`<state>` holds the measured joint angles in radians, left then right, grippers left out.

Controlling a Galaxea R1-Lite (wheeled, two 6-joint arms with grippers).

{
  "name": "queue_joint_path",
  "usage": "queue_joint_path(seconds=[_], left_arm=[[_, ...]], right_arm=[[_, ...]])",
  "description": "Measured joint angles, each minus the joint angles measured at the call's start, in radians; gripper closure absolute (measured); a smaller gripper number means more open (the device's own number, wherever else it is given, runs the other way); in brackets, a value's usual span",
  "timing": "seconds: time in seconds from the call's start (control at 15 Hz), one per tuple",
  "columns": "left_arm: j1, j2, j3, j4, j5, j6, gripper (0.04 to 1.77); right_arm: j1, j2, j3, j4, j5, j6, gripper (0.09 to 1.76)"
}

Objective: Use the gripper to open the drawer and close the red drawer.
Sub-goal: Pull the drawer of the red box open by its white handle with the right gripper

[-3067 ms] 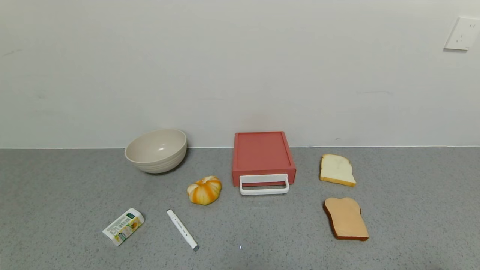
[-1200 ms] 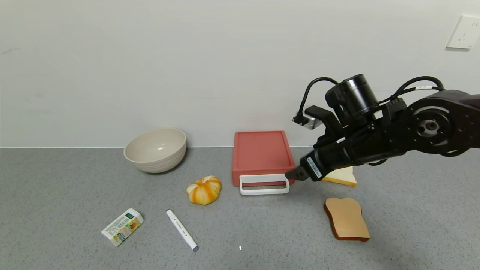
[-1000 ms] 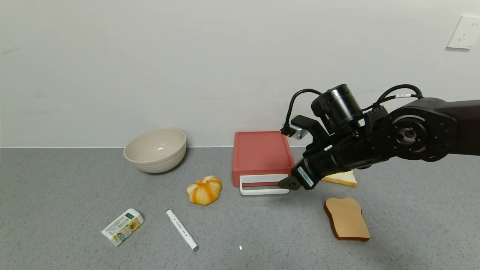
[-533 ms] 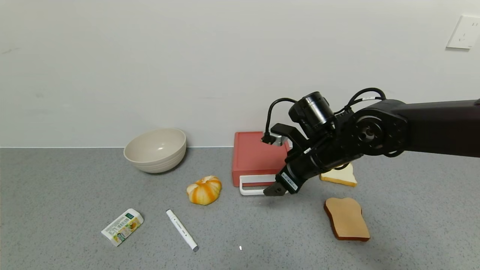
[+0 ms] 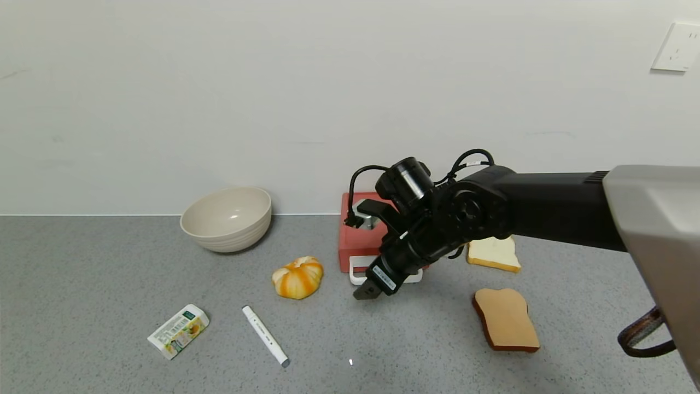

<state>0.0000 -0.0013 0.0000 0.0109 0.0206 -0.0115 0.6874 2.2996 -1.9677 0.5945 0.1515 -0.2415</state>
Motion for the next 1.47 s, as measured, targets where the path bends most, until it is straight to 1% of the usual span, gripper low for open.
queue_joint_path(seconds=[0.13,0.47,0.73,1.33,1.47], left_arm=[[0.000,0.000,0.000,0.000,0.000,0.000,0.09],[0.000,0.000,0.000,0.000,0.000,0.000,0.09],[0.000,0.000,0.000,0.000,0.000,0.000,0.09],[0.000,0.000,0.000,0.000,0.000,0.000,0.09],[0.000,0.000,0.000,0.000,0.000,0.000,0.09]], right_arm=[[0.009,0.026,-0.006,-0.010,0.000,0.018,0.14],[0.013,0.070,-0.008,-0.027,-0.003,0.016,0.14],[0.018,0.091,-0.007,-0.098,-0.006,0.015,0.14],[0.008,0.135,-0.007,-0.180,-0.013,0.014,0.14],[0.003,0.144,-0.006,-0.215,-0.013,0.014,0.14]])
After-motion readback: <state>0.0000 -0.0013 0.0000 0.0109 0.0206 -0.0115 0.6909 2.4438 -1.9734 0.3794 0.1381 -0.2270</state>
